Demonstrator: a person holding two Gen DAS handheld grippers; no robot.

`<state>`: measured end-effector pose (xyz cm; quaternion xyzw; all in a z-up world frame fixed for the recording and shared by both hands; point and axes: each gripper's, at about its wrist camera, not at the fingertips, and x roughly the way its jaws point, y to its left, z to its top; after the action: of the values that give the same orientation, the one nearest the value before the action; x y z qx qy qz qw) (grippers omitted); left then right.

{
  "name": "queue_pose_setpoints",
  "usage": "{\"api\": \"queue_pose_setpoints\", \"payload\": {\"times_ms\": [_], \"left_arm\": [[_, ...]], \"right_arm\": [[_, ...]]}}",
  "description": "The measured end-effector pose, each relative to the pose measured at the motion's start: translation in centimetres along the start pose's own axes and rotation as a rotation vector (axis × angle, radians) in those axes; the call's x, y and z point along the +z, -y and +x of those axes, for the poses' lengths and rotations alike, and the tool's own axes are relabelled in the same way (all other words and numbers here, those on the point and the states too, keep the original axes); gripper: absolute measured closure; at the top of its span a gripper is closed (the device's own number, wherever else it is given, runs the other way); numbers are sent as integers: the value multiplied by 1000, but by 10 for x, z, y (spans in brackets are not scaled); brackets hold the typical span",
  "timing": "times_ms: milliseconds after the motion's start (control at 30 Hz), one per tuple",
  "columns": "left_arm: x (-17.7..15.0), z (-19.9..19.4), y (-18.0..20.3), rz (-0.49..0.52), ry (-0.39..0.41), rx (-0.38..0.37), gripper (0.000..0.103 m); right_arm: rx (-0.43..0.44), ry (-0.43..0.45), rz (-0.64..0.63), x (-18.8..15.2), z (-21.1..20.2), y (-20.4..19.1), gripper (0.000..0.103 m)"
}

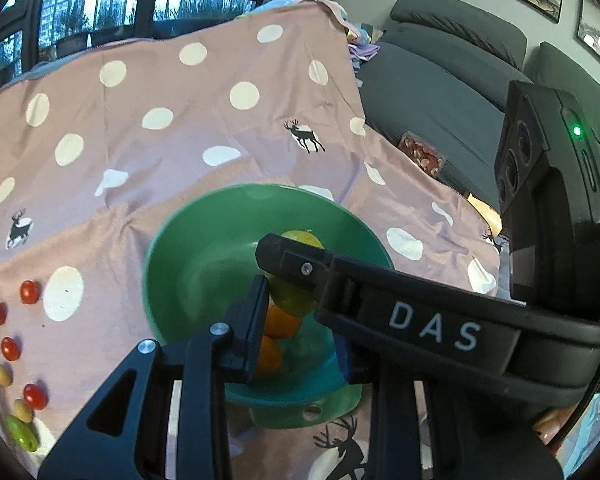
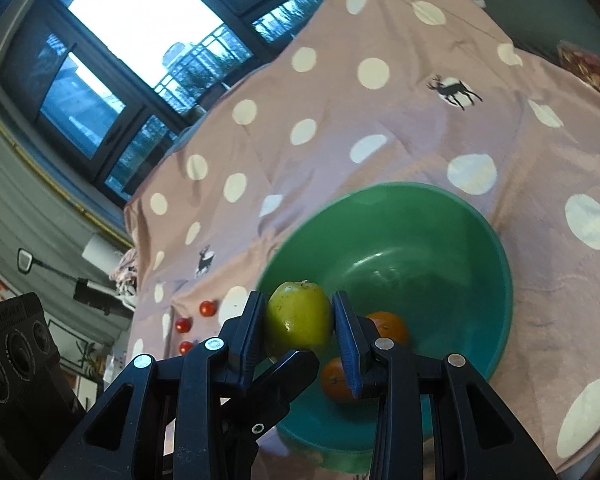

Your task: Organize fruits

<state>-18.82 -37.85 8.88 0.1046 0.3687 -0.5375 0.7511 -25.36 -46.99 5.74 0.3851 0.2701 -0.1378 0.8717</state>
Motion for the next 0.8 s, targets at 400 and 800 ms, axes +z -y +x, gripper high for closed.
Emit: {"api": "queue_pose_setpoints", "payload": {"times_ms": [400, 800], "left_arm": [[-4, 26, -4, -44, -64, -68, 77], [-7, 32, -12, -103, -91, -134, 84]], "right_arm": [[-112, -41, 26, 0, 15, 16, 66], [-205, -50, 8, 1, 23, 18, 66]]}}
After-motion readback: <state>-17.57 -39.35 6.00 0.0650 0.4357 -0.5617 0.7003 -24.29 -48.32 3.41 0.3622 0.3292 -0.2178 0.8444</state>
